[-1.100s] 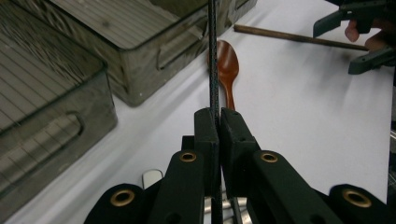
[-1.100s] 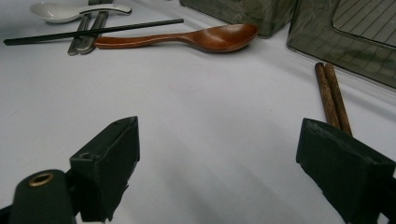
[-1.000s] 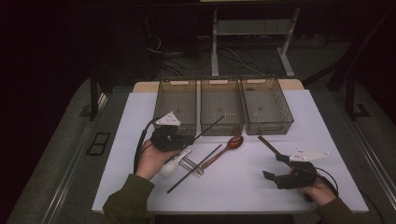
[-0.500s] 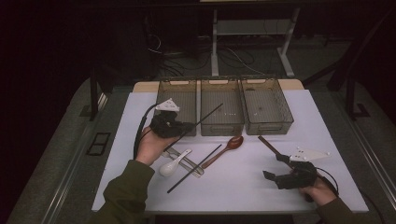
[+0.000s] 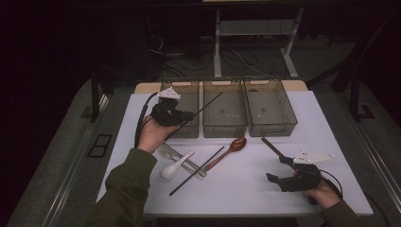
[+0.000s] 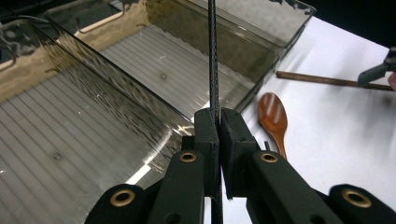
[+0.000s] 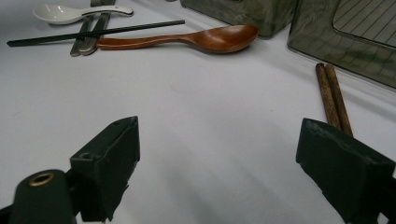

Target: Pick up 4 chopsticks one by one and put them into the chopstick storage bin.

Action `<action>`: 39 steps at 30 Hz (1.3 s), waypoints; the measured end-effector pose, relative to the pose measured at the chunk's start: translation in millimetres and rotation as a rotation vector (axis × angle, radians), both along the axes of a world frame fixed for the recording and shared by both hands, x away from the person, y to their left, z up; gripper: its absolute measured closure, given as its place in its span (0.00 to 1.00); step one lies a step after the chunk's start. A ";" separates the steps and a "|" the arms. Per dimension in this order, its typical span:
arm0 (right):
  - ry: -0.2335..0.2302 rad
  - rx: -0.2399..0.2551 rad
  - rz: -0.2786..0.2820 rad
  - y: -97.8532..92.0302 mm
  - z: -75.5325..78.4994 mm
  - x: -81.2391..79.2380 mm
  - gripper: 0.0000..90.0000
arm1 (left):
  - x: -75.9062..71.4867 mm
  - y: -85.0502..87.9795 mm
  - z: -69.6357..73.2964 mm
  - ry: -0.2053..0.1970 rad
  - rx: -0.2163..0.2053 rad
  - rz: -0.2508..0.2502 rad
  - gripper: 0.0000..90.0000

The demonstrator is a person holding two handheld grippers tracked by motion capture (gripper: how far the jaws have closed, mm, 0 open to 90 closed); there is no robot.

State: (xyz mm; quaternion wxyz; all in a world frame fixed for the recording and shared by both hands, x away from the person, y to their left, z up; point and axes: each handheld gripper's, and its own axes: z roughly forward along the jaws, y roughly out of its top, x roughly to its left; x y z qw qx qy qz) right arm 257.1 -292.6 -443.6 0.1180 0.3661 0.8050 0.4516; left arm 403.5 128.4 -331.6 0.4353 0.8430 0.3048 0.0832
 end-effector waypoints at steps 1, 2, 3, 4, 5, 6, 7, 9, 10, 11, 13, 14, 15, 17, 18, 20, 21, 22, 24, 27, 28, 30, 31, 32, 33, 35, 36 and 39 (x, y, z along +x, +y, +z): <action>0.000 0.001 -0.001 -0.1 -0.1 0.0 0.14 | 2.3 -0.2 1.0 -0.001 0.001 0.001 0.94; 0.002 0.000 -0.002 -0.2 -0.1 0.1 0.14 | 5.1 -0.3 2.2 -0.005 0.004 0.000 0.94; 0.003 0.000 -0.004 -0.2 0.0 0.1 0.14 | 7.8 -0.5 3.2 -0.006 0.007 0.003 0.94; 0.003 0.000 -0.005 -0.2 -0.1 0.2 0.14 | 10.3 -0.7 4.3 -0.007 0.007 0.009 0.94; 0.003 0.000 -0.005 -0.2 -0.1 0.2 0.14 | 13.1 -0.4 5.5 -0.010 0.013 0.011 0.94; 0.003 0.000 -0.006 -0.1 -0.2 0.2 0.14 | 15.7 -0.1 6.9 -0.011 0.016 0.016 0.94; 0.003 -0.001 -0.006 0.0 -0.2 0.1 0.14 | 18.8 0.5 8.2 -0.013 0.020 0.018 0.94; 0.002 0.000 -0.005 0.0 -0.2 0.1 0.14 | 24.3 2.2 10.4 -0.020 0.025 0.026 0.94; 0.002 0.000 -0.004 0.0 -0.2 0.0 0.14 | 27.1 3.1 11.1 -0.024 0.027 0.030 0.94; 0.002 0.000 -0.005 -0.1 -0.1 0.1 0.14 | 30.1 4.1 11.7 -0.027 0.034 0.035 0.94; 0.001 0.002 -0.003 -0.5 0.0 0.3 0.14 | 36.2 6.3 11.7 -0.026 0.029 0.055 0.94; 0.001 0.003 -0.003 -0.6 0.1 0.2 0.14 | 39.5 7.7 11.2 -0.028 0.028 0.063 0.94; 0.002 0.005 -0.004 -0.7 0.1 0.0 0.14 | 42.4 9.5 10.8 -0.027 0.030 0.069 0.94; 0.002 0.004 -0.005 -0.7 0.1 0.0 0.14 | 48.3 13.1 8.5 -0.028 0.033 0.081 0.94; 0.001 0.005 -0.005 -0.8 0.1 -0.1 0.14 | 51.2 14.7 6.3 -0.029 0.024 0.090 0.94; 0.002 0.007 -0.008 -0.9 0.6 -0.3 0.14 | 56.6 18.0 1.1 -0.018 0.021 0.109 0.94; 0.001 0.008 -0.007 -1.1 0.7 -0.3 0.14 | 59.2 20.0 -1.3 -0.015 0.038 0.112 0.94; 0.001 0.009 -0.007 -1.2 0.7 -0.2 0.14 | 61.3 21.3 -3.9 -0.006 0.041 0.127 0.94; 0.001 0.010 -0.006 -1.2 0.8 -0.2 0.14 | 66.0 24.1 -8.7 0.000 0.053 0.140 0.94; 0.002 0.009 -0.006 -1.4 0.7 -0.3 0.14 | 71.6 28.3 -14.7 0.004 0.059 0.177 0.94; 0.000 0.009 -0.007 -1.5 0.7 -0.2 0.14 | 73.3 29.8 -16.5 0.006 0.055 0.189 0.94; -0.001 0.012 -0.009 -1.5 0.5 -0.3 0.14 | 76.7 32.5 -20.1 0.010 0.056 0.208 0.94; -0.001 0.011 -0.008 -1.5 0.4 -0.3 0.14 | 78.3 33.5 -21.6 0.014 0.061 0.215 0.94; 0.000 0.012 -0.008 -1.3 0.3 -0.3 0.14 | 79.8 34.2 -23.6 0.015 0.059 0.224 0.94; 0.001 0.012 -0.007 -1.2 0.3 -0.3 0.14 | 81.3 34.8 -25.3 0.019 0.060 0.231 0.94; 0.001 0.010 -0.008 -1.0 0.2 -0.3 0.14 | 83.1 35.0 -28.7 0.028 0.059 0.242 0.94; 0.001 0.009 -0.008 -1.0 0.2 -0.4 0.14 | 84.3 35.0 -30.5 0.029 0.061 0.241 0.94; 0.001 0.011 -0.009 -1.4 0.2 -0.2 0.14 | 86.5 33.8 -35.4 0.040 0.081 0.253 0.94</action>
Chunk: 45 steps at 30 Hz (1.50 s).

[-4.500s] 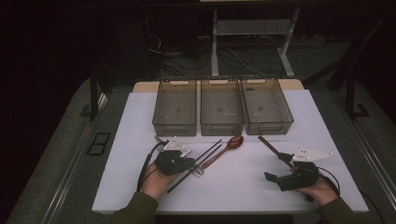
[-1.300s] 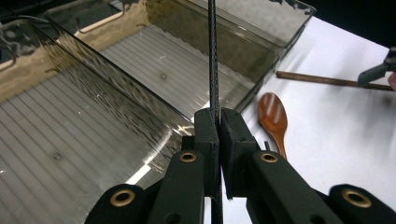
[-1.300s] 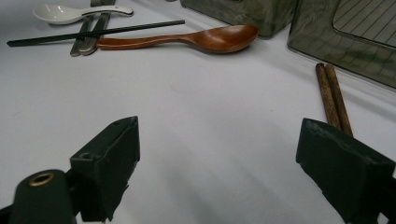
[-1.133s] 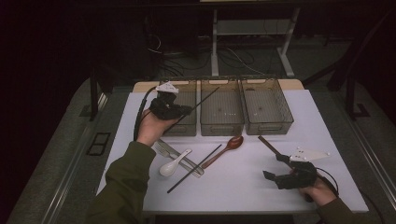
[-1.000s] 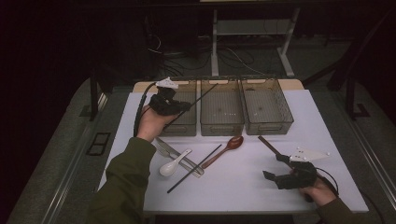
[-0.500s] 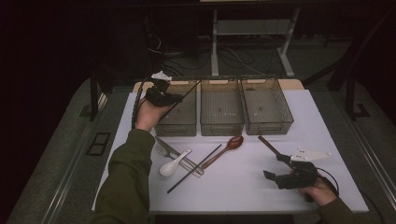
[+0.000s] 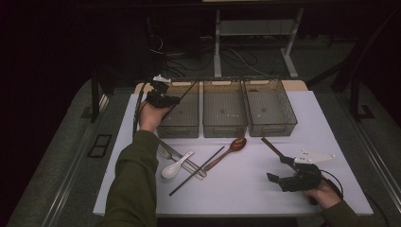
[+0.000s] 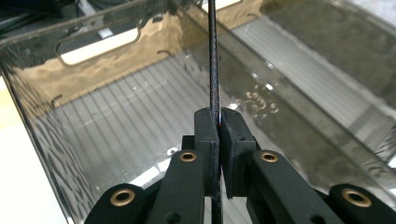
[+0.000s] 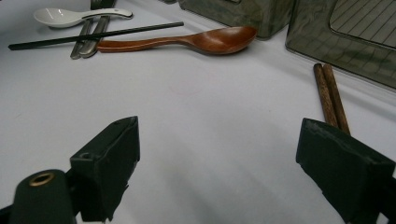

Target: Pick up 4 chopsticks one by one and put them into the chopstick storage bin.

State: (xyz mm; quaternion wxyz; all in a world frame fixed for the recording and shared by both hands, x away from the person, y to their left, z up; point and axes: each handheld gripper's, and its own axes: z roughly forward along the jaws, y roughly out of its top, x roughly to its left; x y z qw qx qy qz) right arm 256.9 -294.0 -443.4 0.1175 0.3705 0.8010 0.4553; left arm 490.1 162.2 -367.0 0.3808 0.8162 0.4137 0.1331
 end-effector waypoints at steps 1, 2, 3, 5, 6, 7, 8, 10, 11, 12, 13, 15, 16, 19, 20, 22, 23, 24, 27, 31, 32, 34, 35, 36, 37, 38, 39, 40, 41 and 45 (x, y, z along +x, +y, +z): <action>0.001 0.000 -0.001 -0.1 0.0 -0.1 0.14 | 0.6 -0.6 -1.5 0.006 0.001 0.006 0.94; 0.001 0.001 -0.001 -0.3 0.0 -0.1 0.14 | 1.2 -0.7 -2.5 0.010 0.016 0.006 0.94; 0.000 0.002 0.000 -0.4 0.1 -0.2 0.14 | 1.7 -1.2 -3.7 0.014 0.023 0.009 0.94; -0.003 0.004 0.001 -0.8 0.1 -0.2 0.14 | 2.4 -1.6 -5.4 0.021 0.028 0.017 0.94; -0.003 0.003 0.001 -0.8 0.1 -0.3 0.14 | 2.6 -1.8 -6.2 0.024 0.029 0.024 0.94; -0.002 0.003 0.001 -0.9 0.1 -0.4 0.14 | 2.7 -2.1 -7.0 0.029 0.029 0.031 0.94; -0.001 0.004 0.000 -0.9 0.2 -0.5 0.14 | 3.1 -2.2 -7.6 0.032 0.033 0.036 0.94; -0.001 0.003 0.000 -0.9 0.3 -0.7 0.14 | 3.8 -1.8 -8.9 0.039 0.044 0.046 0.94; -0.001 0.003 0.001 -0.9 0.1 -0.6 0.14 | 4.1 -1.7 -9.5 0.044 0.048 0.052 0.94; -0.002 0.001 0.002 -0.9 0.0 -0.4 0.14 | 4.2 -1.3 -9.9 0.047 0.051 0.056 0.94; -0.002 0.001 0.002 -0.8 -0.1 -0.4 0.14 | 4.4 -0.8 -10.5 0.047 0.050 0.061 0.94; -0.002 0.002 0.001 -0.8 0.2 -0.6 0.14 | 4.8 0.3 -11.6 0.060 0.055 0.071 0.94; -0.002 0.002 0.000 -0.9 0.3 -0.8 0.14 | 5.0 0.8 -12.5 0.066 0.061 0.074 0.94; -0.002 0.002 -0.001 -1.0 0.4 -0.8 0.14 | 6.3 1.5 -15.7 0.085 0.072 0.075 0.94; -0.002 0.002 -0.001 -0.9 0.4 -0.8 0.14 | 6.6 1.2 -16.5 0.091 0.074 0.075 0.94; -0.002 0.002 0.000 -0.9 0.3 -0.8 0.14 | 6.8 0.1 -17.3 0.100 0.077 0.079 0.94; -0.002 0.002 0.000 -0.9 0.3 -0.8 0.14 | 7.2 -0.1 -17.5 0.103 0.079 0.076 0.94; -0.002 0.002 0.000 -0.9 0.3 -0.8 0.14 | 7.2 -0.9 -18.1 0.108 0.078 0.082 0.94; -0.002 0.003 -0.001 -1.1 0.4 -0.8 0.14 | 7.3 -3.2 -19.5 0.123 0.079 0.089 0.94; -0.003 0.001 0.000 -1.3 0.4 -0.9 0.14 | 7.8 -4.7 -21.0 0.136 0.080 0.098 0.94; -0.002 0.001 0.000 -1.3 0.4 -0.9 0.14 | 8.0 -5.2 -21.4 0.139 0.080 0.095 0.93; -0.001 -0.001 0.001 -1.0 0.3 -0.8 0.14 | 8.3 -5.7 -21.1 0.141 0.087 0.097 0.93; -0.004 -0.002 0.003 -0.9 0.1 -0.6 0.14 | 8.4 -5.8 -20.5 0.137 0.088 0.099 0.90; -0.004 -0.002 0.002 -0.9 0.1 -0.7 0.14 | 8.5 -5.8 -19.8 0.129 0.092 0.096 0.88; -0.003 -0.001 0.001 -0.9 0.3 -1.0 0.14 | 8.4 -5.9 -19.1 0.123 0.094 0.095 0.85; -0.004 -0.001 0.001 -1.1 0.4 -1.1 0.14 | 8.1 -6.0 -18.3 0.119 0.095 0.094 0.83; -0.003 0.000 0.000 -1.2 0.4 -1.1 0.14 | 7.8 -5.8 -17.4 0.114 0.094 0.094 0.82; -0.001 0.001 0.000 -1.2 0.3 -1.0 0.14 | 7.4 -5.2 -16.3 0.110 0.092 0.093 0.80; 0.000 0.000 -0.001 -1.2 0.1 -0.9 0.14 | 7.0 -4.6 -15.3 0.103 0.088 0.092 0.79; -0.003 -0.001 0.001 -1.1 0.1 -1.0 0.14 | 3.8 -3.1 -9.9 0.087 0.063 0.079 0.75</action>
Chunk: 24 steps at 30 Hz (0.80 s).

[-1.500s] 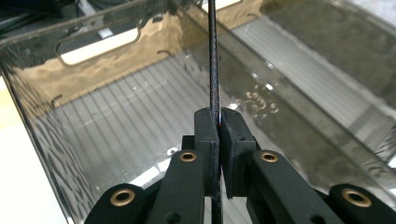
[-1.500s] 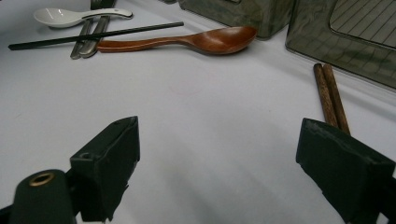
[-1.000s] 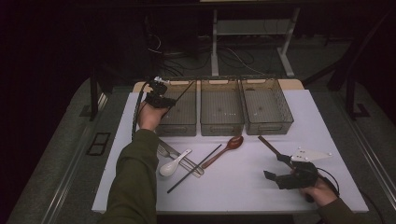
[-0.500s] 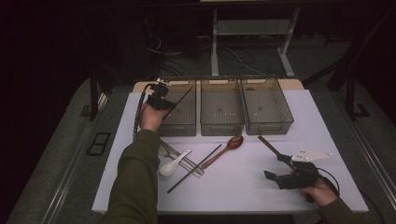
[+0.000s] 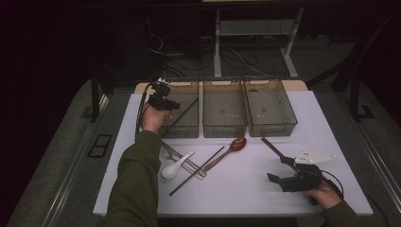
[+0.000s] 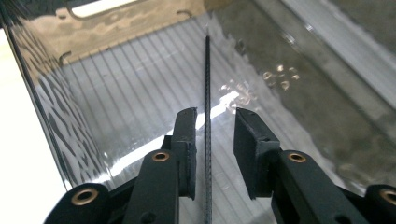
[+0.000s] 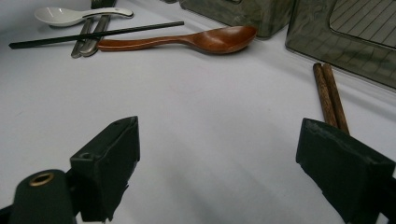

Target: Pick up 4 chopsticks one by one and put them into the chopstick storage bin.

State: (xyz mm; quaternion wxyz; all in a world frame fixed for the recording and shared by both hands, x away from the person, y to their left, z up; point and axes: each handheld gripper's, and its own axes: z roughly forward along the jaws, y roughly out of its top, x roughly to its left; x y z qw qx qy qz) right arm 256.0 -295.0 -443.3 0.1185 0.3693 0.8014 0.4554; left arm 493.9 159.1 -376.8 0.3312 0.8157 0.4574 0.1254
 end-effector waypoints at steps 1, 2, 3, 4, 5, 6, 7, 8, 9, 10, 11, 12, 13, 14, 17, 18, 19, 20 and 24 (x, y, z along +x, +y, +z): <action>0.002 0.001 -0.001 -0.1 0.0 0.0 0.14 | -1.0 0.2 1.6 -0.004 -0.005 -0.005 0.75; 0.003 0.000 -0.001 -0.2 0.0 0.1 0.14 | -2.1 0.6 3.2 -0.014 -0.012 -0.013 0.74; 0.002 0.000 -0.001 -0.2 0.0 0.1 0.14 | -3.6 0.5 5.2 -0.019 -0.022 -0.017 0.73; 0.002 0.000 -0.001 -0.1 0.0 0.0 0.14 | -4.9 0.8 7.5 -0.022 -0.026 -0.026 0.72; 0.002 -0.003 0.001 -0.1 0.1 0.0 0.14 | -6.7 0.5 9.7 -0.028 -0.035 -0.029 0.70; 0.003 -0.003 0.001 -0.1 0.0 0.1 0.14 | -8.4 0.2 11.7 -0.034 -0.048 -0.035 0.69; 0.001 -0.004 0.002 0.0 -0.1 0.2 0.14 | -10.1 0.0 14.1 -0.039 -0.051 -0.043 0.68; 0.000 -0.004 0.002 0.1 -0.2 0.1 0.14 | -11.8 -0.5 16.1 -0.045 -0.059 -0.046 0.67; 0.001 -0.004 0.001 0.2 -0.1 0.0 0.14 | -13.4 -0.8 18.1 -0.048 -0.067 -0.052 0.66; 0.001 -0.005 0.001 0.2 -0.1 -0.1 0.14 | -14.9 -0.9 20.1 -0.051 -0.071 -0.060 0.65; 0.000 -0.006 0.001 0.2 -0.2 0.0 0.14 | -16.7 -1.7 21.6 -0.055 -0.084 -0.062 0.64; 0.000 -0.006 0.001 0.2 -0.3 0.1 0.14 | -18.5 -2.4 23.6 -0.055 -0.089 -0.067 0.62; 0.000 -0.006 0.001 0.3 -0.3 0.1 0.14 | -19.9 -2.5 25.6 -0.063 -0.088 -0.082 0.61; 0.001 -0.006 0.001 0.3 -0.3 0.0 0.14 | -21.2 -2.6 27.6 -0.073 -0.088 -0.096 0.60; 0.002 -0.005 -0.001 0.1 -0.3 0.0 0.14 | -27.3 -4.0 33.0 -0.087 -0.098 -0.115 0.57; 0.002 -0.005 0.000 0.1 -0.3 0.0 0.14 | -29.8 -4.0 34.5 -0.095 -0.101 -0.123 0.56; 0.002 -0.005 0.000 0.1 -0.3 0.0 0.14 | -31.5 -3.9 35.7 -0.108 -0.104 -0.133 0.55; 0.002 -0.006 -0.001 0.1 -0.2 -0.1 0.14 | -34.4 -4.3 36.9 -0.111 -0.106 -0.132 0.54; 0.002 -0.006 -0.003 0.0 0.0 -0.3 0.14 | -43.9 -4.8 40.1 -0.130 -0.119 -0.154 0.49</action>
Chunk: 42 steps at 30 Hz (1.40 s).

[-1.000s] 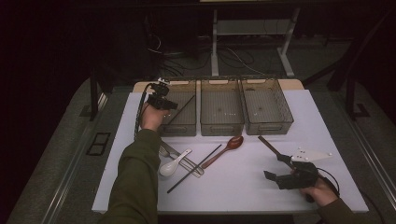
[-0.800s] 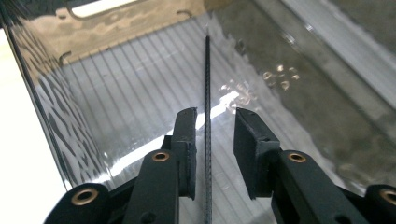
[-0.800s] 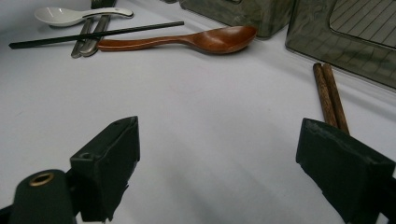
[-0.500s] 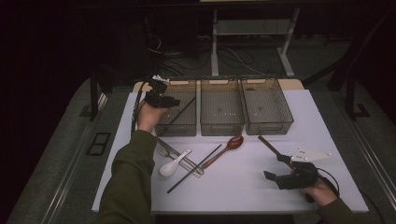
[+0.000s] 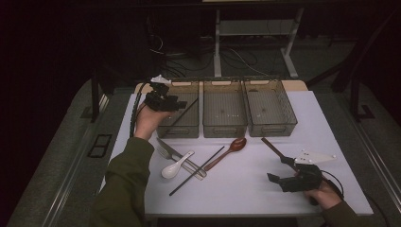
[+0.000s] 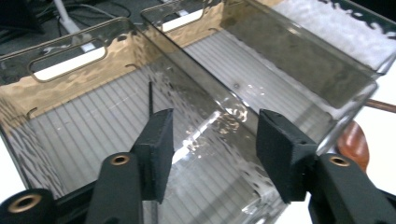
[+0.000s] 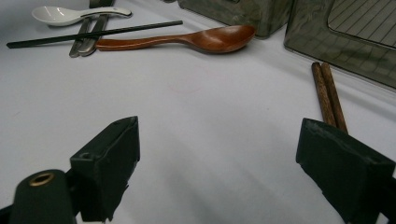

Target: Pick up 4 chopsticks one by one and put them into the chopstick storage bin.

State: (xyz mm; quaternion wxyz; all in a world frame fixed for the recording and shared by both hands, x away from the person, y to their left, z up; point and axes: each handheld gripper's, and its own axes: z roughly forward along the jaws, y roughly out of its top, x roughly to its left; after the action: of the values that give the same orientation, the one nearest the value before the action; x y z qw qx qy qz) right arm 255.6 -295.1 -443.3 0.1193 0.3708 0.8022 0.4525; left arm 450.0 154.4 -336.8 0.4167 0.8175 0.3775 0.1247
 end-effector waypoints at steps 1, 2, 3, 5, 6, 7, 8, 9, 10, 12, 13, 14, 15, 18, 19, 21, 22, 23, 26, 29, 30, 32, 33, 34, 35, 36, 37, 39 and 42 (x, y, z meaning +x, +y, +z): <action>0.000 0.000 0.000 0.0 0.0 0.0 0.14 | -2.7 -0.2 0.6 -0.004 -0.002 -0.003 0.48; 0.000 0.000 0.000 0.0 -0.1 0.1 0.14 | -4.6 0.1 1.4 -0.010 0.003 -0.014 0.47; 0.000 0.000 0.000 0.1 -0.1 0.1 0.14 | -7.4 -0.9 1.5 -0.007 -0.010 -0.011 0.45; 0.000 -0.001 0.001 0.2 -0.2 0.1 0.14 | -12.1 -1.0 2.2 -0.016 -0.011 -0.024 0.43; 0.000 -0.001 0.000 0.2 -0.2 0.1 0.14 | -14.7 -1.0 2.5 -0.019 -0.011 -0.030 0.41; 0.000 -0.001 0.000 0.2 -0.2 0.1 0.14 | -17.1 -1.4 2.3 -0.021 -0.018 -0.034 0.41; 0.001 -0.001 -0.001 0.1 -0.2 0.1 0.14 | -19.3 -1.1 2.3 -0.026 -0.017 -0.042 0.40; 0.001 -0.001 -0.001 0.1 -0.3 0.1 0.14 | -22.3 -1.6 2.2 -0.027 -0.025 -0.039 0.39; 0.003 0.000 -0.001 0.1 -0.3 0.0 0.14 | -24.5 -1.6 2.2 -0.029 -0.028 -0.045 0.39; 0.002 0.000 -0.001 0.1 -0.6 0.1 0.14 | -29.0 -1.4 2.2 -0.041 -0.034 -0.050 0.39; 0.001 -0.001 -0.001 0.2 -0.7 0.2 0.14 | -31.3 -1.1 2.3 -0.041 -0.037 -0.053 0.39; 0.002 -0.001 -0.002 0.3 -0.6 0.0 0.14 | -33.4 -1.2 2.0 -0.044 -0.040 -0.057 0.39; 0.002 0.000 -0.002 0.3 -0.6 -0.1 0.14 | -35.9 -1.6 1.7 -0.046 -0.038 -0.062 0.39; 0.002 0.000 -0.002 0.1 -0.9 0.2 0.14 | -43.5 -3.2 0.4 -0.054 -0.040 -0.073 0.38; 0.003 0.000 -0.003 0.0 -1.0 0.3 0.14 | -45.8 -3.6 0.0 -0.057 -0.039 -0.077 0.38; 0.004 0.000 -0.004 0.1 -1.1 0.3 0.14 | -50.9 -4.8 -0.6 -0.063 -0.041 -0.079 0.38; 0.003 0.001 -0.003 0.1 -1.0 0.2 0.14 | -53.3 -5.2 -0.8 -0.064 -0.044 -0.084 0.38; 0.002 0.001 -0.002 0.1 -1.0 0.2 0.14 | -55.7 -6.0 -1.1 -0.065 -0.045 -0.088 0.38; 0.003 0.001 -0.003 -0.2 -0.9 0.2 0.14 | -63.9 -8.6 -2.1 -0.072 -0.045 -0.095 0.34; 0.001 0.002 -0.003 -0.4 -0.8 0.1 0.14 | -72.5 -11.4 -5.4 -0.069 -0.047 -0.103 0.32; 0.001 0.003 -0.003 -0.4 -0.8 0.0 0.14 | -75.7 -12.2 -6.9 -0.071 -0.044 -0.108 0.31; 0.001 0.004 -0.003 -0.6 -0.8 -0.1 0.14 | -82.1 -13.8 -10.4 -0.072 -0.046 -0.112 0.30; 0.000 0.005 -0.002 -0.6 -0.6 -0.3 0.14 | -85.3 -14.3 -12.0 -0.071 -0.045 -0.115 0.30; -0.002 0.005 -0.002 -0.7 -0.5 -0.4 0.14 | -88.3 -15.2 -13.9 -0.074 -0.043 -0.118 0.30; 0.012 0.011 -0.007 -0.6 -0.1 -1.4 0.14 | -91.2 -16.2 -15.4 -0.077 -0.037 -0.124 0.30; -0.002 0.009 -0.005 -1.0 -0.5 -0.4 0.14 | -94.4 -17.3 -16.7 -0.077 -0.034 -0.125 0.30; -0.016 0.005 -0.002 -1.3 -0.9 0.6 0.14 | -97.4 -18.3 -17.9 -0.079 -0.029 -0.131 0.30; 0.000 0.010 -0.003 -0.8 -0.3 -0.4 0.14 | -103.6 -20.3 -20.6 -0.084 -0.033 -0.143 0.30; 0.001 0.009 -0.008 -1.2 -0.5 -0.1 0.14 | -111.8 -23.9 -25.0 -0.093 -0.027 -0.146 0.30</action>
State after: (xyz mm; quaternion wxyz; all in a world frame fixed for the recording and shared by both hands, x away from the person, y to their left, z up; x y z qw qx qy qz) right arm 255.5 -296.2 -443.8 0.1193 0.3749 0.7986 0.4555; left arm 338.2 130.4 -361.8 0.4527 0.8304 0.2988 0.1270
